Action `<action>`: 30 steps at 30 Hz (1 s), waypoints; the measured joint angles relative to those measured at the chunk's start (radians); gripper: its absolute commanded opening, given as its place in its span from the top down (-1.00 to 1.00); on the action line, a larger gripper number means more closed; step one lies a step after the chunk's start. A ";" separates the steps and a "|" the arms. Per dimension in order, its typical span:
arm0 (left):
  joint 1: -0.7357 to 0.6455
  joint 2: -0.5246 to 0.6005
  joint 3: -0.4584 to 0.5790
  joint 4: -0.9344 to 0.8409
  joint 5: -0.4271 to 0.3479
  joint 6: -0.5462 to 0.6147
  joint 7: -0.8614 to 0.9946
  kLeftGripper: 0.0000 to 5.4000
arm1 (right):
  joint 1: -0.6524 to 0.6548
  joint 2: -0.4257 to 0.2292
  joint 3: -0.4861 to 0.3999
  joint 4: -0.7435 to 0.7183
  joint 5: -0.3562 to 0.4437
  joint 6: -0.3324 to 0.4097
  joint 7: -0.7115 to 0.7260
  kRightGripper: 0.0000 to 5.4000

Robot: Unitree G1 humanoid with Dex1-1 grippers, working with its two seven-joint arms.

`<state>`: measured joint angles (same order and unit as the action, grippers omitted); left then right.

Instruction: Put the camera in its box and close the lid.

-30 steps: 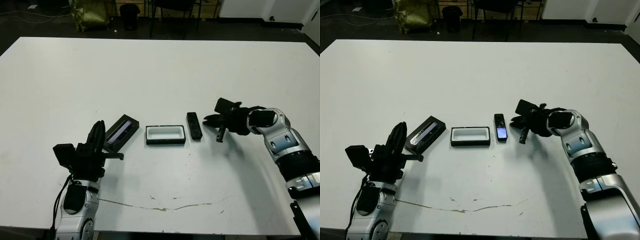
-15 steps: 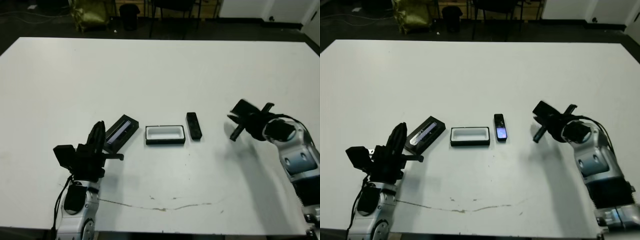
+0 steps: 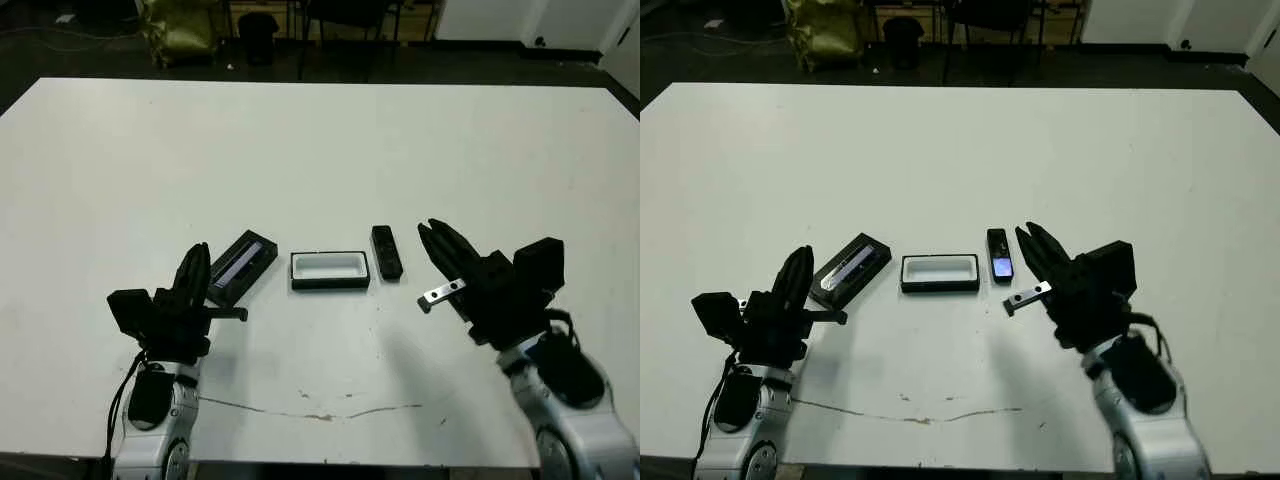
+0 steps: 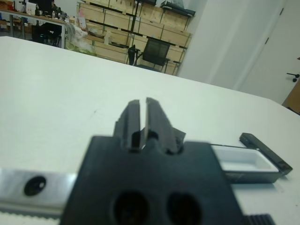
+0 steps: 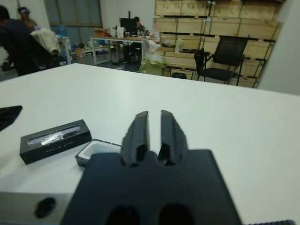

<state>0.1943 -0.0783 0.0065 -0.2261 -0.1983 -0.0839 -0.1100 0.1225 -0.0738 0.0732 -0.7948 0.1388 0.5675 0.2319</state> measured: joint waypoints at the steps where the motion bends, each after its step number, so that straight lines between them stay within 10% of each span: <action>1: 0.000 0.000 -0.001 0.000 0.000 0.000 0.000 1.00 | 0.003 0.005 0.019 0.001 -0.004 0.005 -0.017 0.71; 22: -0.006 -0.001 0.005 0.003 -0.041 0.001 -0.017 1.00 | -0.109 0.214 0.215 0.250 -0.217 0.070 -0.371 -0.99; 30: -0.008 -0.001 0.009 0.014 -0.042 -0.010 -0.025 1.00 | -0.142 0.219 0.171 0.362 -0.215 -0.001 -0.386 -0.99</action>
<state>0.1861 -0.0790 0.0151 -0.2124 -0.2399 -0.0941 -0.1353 -0.0199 0.1452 0.2443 -0.4328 -0.0766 0.5661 -0.1538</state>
